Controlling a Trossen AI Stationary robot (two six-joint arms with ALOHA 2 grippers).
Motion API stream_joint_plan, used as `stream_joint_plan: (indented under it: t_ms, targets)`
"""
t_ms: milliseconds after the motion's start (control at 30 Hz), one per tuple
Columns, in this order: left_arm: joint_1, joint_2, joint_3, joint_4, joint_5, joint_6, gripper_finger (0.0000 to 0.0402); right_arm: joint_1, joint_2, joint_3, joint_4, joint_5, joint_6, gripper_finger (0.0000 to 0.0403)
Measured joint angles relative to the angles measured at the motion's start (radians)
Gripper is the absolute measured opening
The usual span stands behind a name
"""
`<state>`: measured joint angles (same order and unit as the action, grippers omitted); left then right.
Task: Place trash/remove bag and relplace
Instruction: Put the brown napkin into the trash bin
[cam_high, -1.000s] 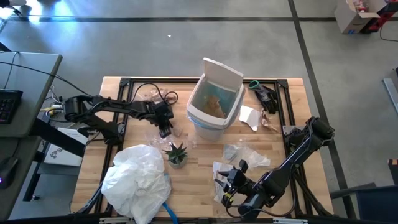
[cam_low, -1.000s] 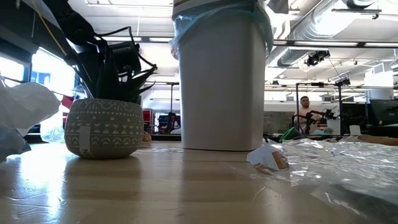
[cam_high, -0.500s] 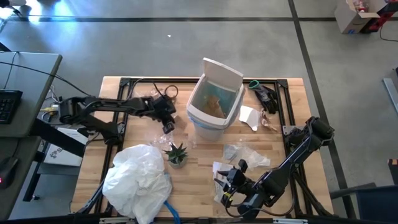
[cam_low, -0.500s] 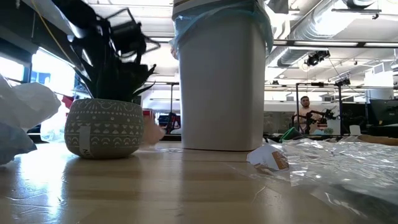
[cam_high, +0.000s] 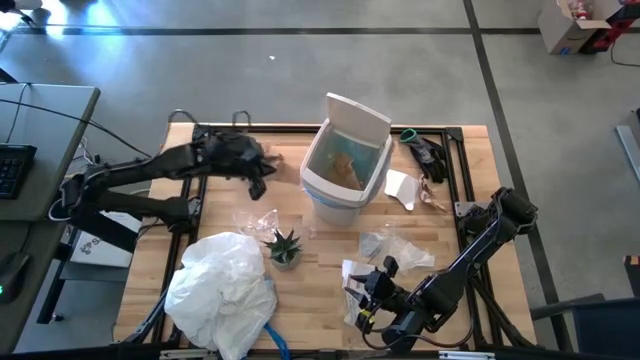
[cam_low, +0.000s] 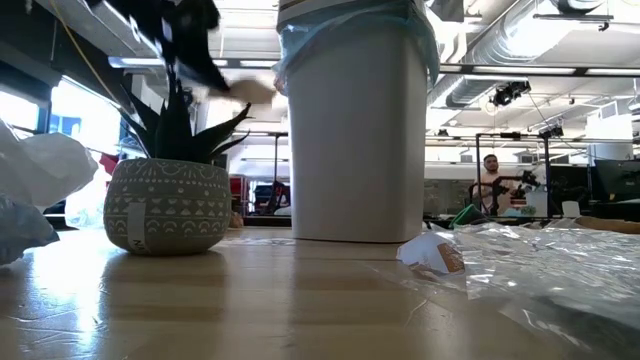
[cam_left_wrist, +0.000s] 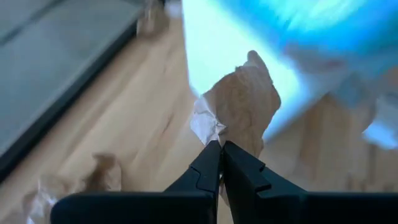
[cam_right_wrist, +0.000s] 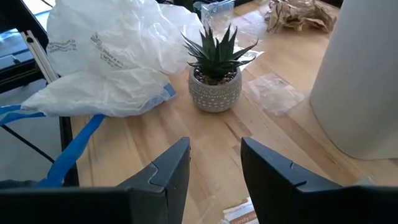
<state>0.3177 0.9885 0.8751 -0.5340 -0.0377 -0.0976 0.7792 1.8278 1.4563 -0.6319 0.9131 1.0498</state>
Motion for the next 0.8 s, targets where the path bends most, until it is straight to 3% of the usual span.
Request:
stream_joint_plan:
  t_ms: [200,367,567,800]
  targets:
    - [-0.07,-0.106,0.091,0.012,-0.006,-0.033,0.0,0.0,0.0,0.0,0.0,-0.004,-0.005,0.0128]
    - [-0.126,-0.102,0.19,0.075,-0.077,-0.023,0.0,0.0,0.0,0.0,0.0,-0.004,-0.022,0.0128]
    - [-0.143,-0.005,0.294,0.155,-0.105,0.043,0.0,0.0,0.0,0.0,0.002,0.004,-0.02,0.0128]
    - [-0.142,0.205,0.425,0.154,-0.103,0.123,0.0,0.013,0.0,0.0,0.015,0.033,-0.019,0.0128]
